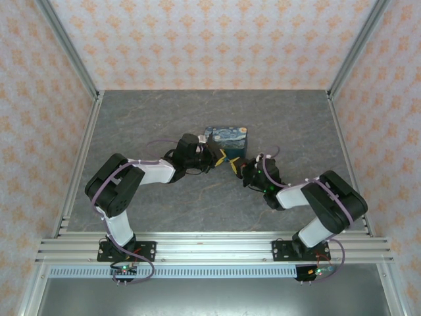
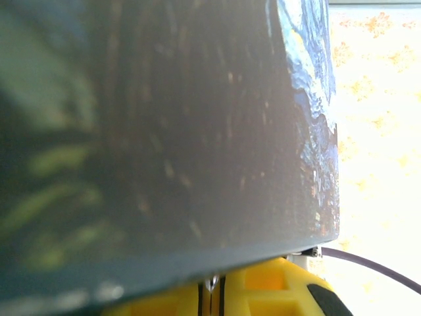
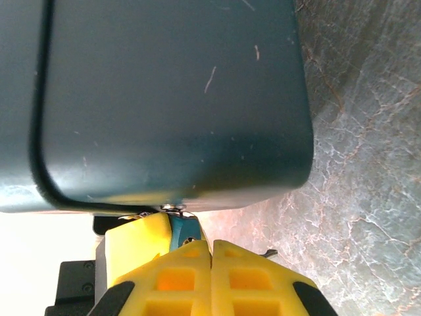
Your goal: Unlock the padlock with the key
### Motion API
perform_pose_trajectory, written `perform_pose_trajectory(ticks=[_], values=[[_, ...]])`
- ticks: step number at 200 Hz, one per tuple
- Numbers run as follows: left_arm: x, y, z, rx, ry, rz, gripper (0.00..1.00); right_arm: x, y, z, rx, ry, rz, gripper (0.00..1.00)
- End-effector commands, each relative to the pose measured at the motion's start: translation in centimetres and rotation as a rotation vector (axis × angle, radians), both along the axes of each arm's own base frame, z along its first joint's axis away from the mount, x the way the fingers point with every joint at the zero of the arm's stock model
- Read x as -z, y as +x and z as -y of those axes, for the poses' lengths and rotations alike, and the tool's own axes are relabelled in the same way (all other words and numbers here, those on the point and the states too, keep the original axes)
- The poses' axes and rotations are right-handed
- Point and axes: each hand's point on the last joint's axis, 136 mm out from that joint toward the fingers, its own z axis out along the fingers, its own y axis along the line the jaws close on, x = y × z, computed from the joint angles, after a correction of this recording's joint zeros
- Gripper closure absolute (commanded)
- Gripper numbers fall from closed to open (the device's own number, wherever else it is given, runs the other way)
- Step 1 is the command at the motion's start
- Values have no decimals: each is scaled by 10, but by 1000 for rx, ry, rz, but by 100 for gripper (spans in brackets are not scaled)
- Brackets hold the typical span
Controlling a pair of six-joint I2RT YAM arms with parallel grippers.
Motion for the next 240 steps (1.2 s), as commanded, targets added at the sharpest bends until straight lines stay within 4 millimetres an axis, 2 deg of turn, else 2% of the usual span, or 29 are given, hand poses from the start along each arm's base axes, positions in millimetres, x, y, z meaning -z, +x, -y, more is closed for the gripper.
perform_pose_trajectory(ticks=[1, 93, 152, 191, 240], values=[[-44, -10, 15, 66, -102, 79, 100, -19, 8, -5, 20, 70, 59, 100], [-41, -22, 29, 92, -108, 72, 100, -32, 19, -18, -19, 58, 98, 100], [-31, -27, 27, 95, -89, 57, 100, -32, 22, -24, -71, -40, 117, 100], [-29, -27, 27, 96, -87, 55, 100, -35, 26, -30, -81, -10, 124, 100], [-3, -26, 18, 57, -6, 24, 100, -32, 24, -30, -86, -15, 114, 100]])
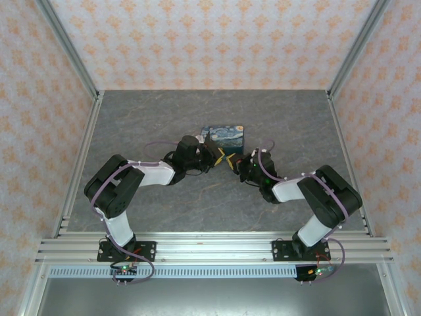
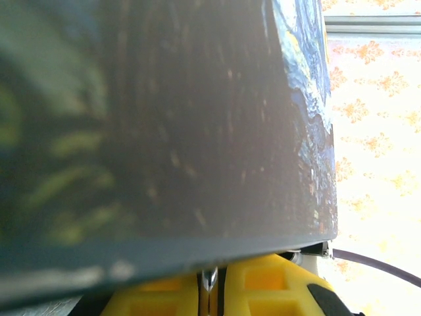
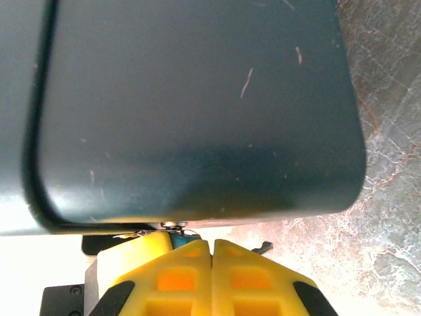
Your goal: Unlock the padlock with the key
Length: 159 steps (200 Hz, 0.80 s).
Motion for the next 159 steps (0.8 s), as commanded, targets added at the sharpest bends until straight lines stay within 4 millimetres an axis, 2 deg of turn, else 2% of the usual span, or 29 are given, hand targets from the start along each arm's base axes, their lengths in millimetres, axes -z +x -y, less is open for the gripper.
perform_pose_trajectory(ticks=[1, 37, 68, 140, 159], values=[[-5, -29, 23, 125, -14, 7, 100, -32, 9, -16, -47, 46, 102, 100], [7, -27, 16, 90, 23, 3, 100, -24, 7, -13, -48, 39, 78, 100], [7, -25, 13, 81, 36, 17, 100, -23, 7, -14, -55, 54, 76, 100], [20, -22, 5, 25, 60, -26, 100, -19, 4, -9, -61, 52, 64, 66], [24, -21, 2, 12, 72, -37, 100, -13, -2, -5, -62, 40, 48, 53]])
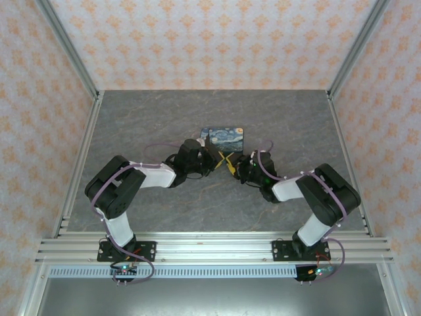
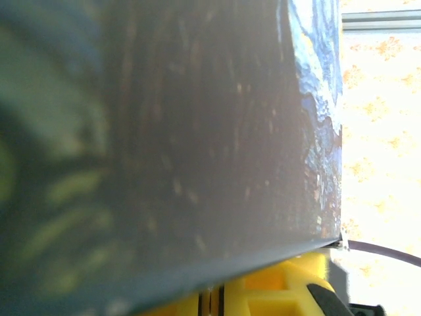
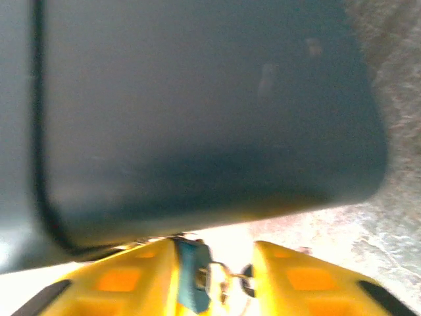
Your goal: Unlock the padlock with the key
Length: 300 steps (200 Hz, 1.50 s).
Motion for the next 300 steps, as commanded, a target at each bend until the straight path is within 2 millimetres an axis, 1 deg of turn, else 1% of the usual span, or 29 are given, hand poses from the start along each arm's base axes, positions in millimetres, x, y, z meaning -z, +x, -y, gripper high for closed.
perform_pose_trajectory(ticks=[1, 15, 24, 32, 58, 91, 116, 131, 144, 164, 194, 205, 225, 300], values=[[10, -12, 2, 13, 15, -41, 100, -22, 3, -3, -18, 39, 80, 52], [14, -11, -1, 7, 32, -47, 100, -17, -2, 2, -18, 21, 69, 42], [16, -11, -3, 3, 43, -50, 100, -14, -5, 6, -15, 7, 62, 36], [17, -11, -3, 1, 48, -51, 100, -12, -7, 9, -16, -7, 54, 34], [20, -10, -5, 4, 64, -57, 100, -10, -17, 16, -36, -61, 44, 30], [20, -11, -5, 31, 103, -67, 100, -9, -33, 25, -113, -218, 59, 29], [21, -11, -6, 57, 129, -77, 100, -9, -42, 36, -205, -425, 106, 32], [21, -12, -6, 73, 147, -85, 100, -7, -46, 43, -260, -557, 148, 37], [21, -13, -6, 86, 164, -93, 100, -4, -47, 45, -308, -641, 185, 41], [22, -15, -7, 104, 193, -104, 100, 1, -49, 39, -388, -731, 219, 49], [24, -19, -7, 131, 219, -126, 100, 10, -51, 29, -478, -871, 240, 55], [25, -20, -6, 142, 221, -137, 100, 13, -51, 26, -495, -912, 245, 55], [26, -21, -3, 154, 215, -151, 100, 12, -50, 19, -520, -962, 270, 57], [19, -22, 4, 180, 188, -166, 100, 14, -44, 9, -598, -1120, 350, 57]])
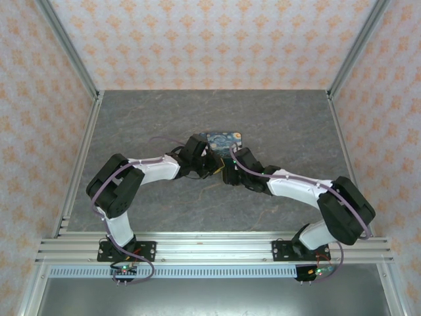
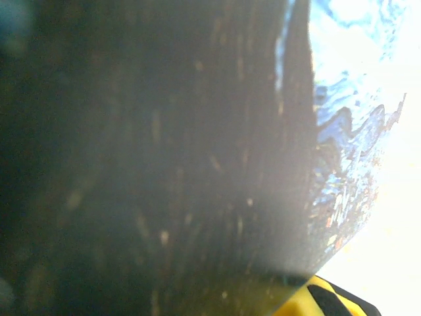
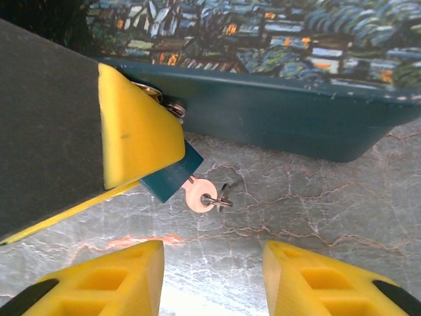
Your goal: Unlock the padlock with the key
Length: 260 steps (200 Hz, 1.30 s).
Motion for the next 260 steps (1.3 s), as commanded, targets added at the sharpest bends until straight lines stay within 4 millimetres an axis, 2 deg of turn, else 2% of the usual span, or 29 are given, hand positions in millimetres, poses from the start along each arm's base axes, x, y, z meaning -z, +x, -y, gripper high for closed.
perform_pose_trajectory(ticks=[1, 112, 201, 260], values=[[-1, -3, 4, 32, -13, -41, 100, -3, 7, 2, -38, -93, 58, 57], [-4, -3, 8, 51, -20, -48, 100, 4, 20, -3, -105, -174, 133, 61], [-3, -3, 9, 55, -24, -51, 100, 7, 31, -7, -84, -179, 190, 66], [0, -5, 8, 58, -22, -54, 100, 5, 37, -7, -47, -172, 204, 74]])
